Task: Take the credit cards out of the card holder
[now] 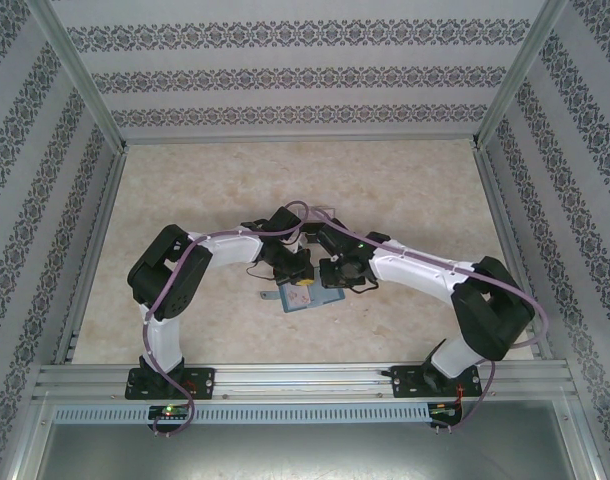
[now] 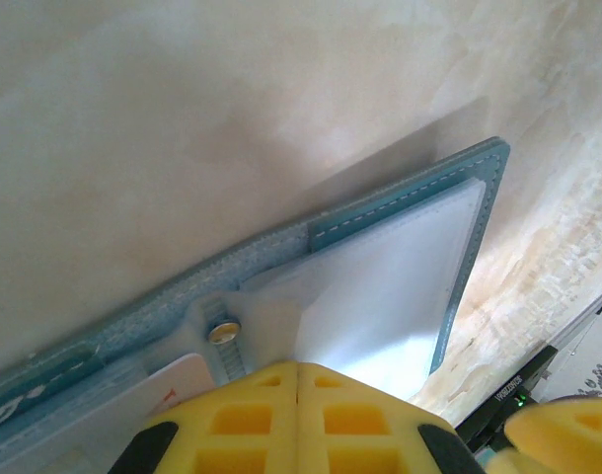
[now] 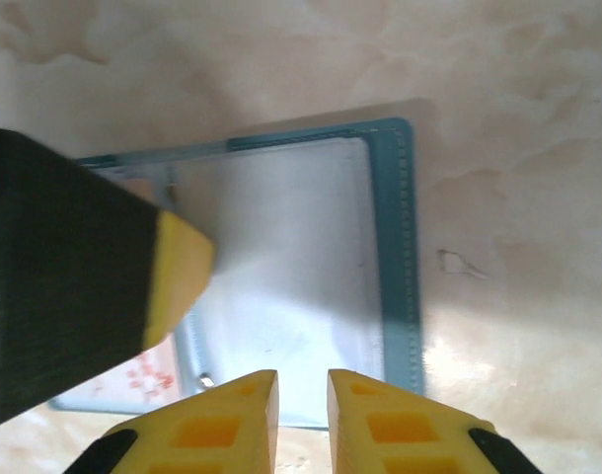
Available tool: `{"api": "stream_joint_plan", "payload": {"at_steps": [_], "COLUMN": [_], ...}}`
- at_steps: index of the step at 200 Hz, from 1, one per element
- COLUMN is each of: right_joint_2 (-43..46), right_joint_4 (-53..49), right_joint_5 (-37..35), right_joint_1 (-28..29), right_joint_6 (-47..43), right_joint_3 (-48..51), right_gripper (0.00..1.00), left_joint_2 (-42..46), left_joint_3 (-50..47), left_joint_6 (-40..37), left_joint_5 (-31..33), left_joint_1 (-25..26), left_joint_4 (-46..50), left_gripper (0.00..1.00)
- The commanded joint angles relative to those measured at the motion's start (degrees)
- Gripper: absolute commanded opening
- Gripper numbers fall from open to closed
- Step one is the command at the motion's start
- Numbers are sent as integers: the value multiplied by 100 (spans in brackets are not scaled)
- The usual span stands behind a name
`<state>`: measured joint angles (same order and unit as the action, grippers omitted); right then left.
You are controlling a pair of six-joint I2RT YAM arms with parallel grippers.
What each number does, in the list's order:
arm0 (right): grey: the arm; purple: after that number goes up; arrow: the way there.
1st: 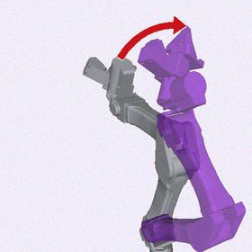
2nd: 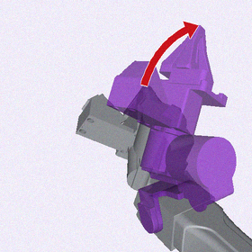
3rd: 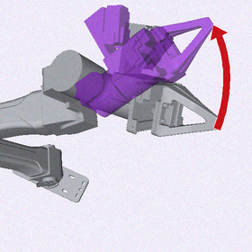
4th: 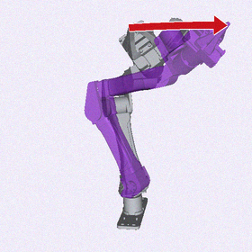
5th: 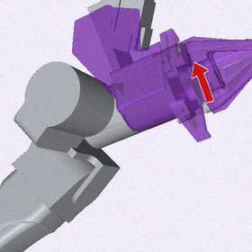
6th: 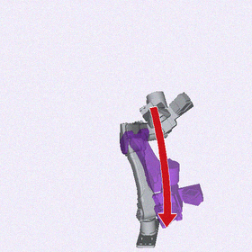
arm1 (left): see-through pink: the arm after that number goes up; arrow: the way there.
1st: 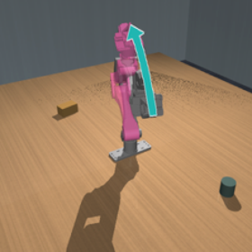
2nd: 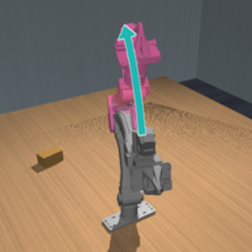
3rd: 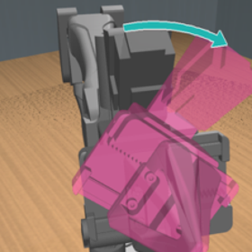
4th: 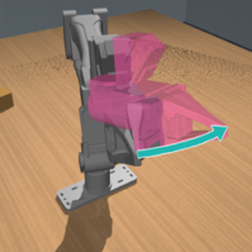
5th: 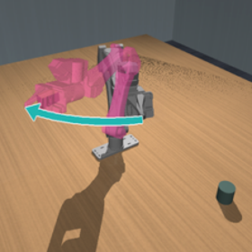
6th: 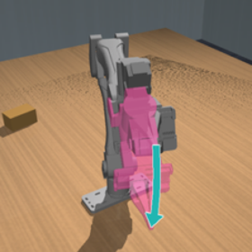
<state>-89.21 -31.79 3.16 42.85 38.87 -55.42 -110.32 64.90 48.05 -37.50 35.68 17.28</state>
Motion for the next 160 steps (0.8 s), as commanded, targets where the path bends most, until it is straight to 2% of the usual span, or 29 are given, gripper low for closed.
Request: {"api": "stream_joint_plan", "payload": {"at_steps": [1, 21, 57, 160], "right_joint_2": [-9, -250, -494, -545], "right_joint_4": [367, 705, 1276, 1491], "right_joint_5": [700, 1134, 1524, 1511], "right_joint_1": [-22, -20, -21, -68], "right_joint_6": [63, 154, 344, 352], "right_joint_3": [56, 133, 367, 618], "right_gripper": [18, 15, 14, 11], "left_joint_2": [-106, -78, 112, 443], "left_joint_3": [110, 127, 192, 550], "left_joint_6": [-121, -128, -182, -437], "left_joint_5": [120, 120, 229, 523], "left_joint_1": [63, 63, 62, -16], "left_joint_4": [199, 219, 339, 899], "left_gripper": [3, 3, 4, 4]}}
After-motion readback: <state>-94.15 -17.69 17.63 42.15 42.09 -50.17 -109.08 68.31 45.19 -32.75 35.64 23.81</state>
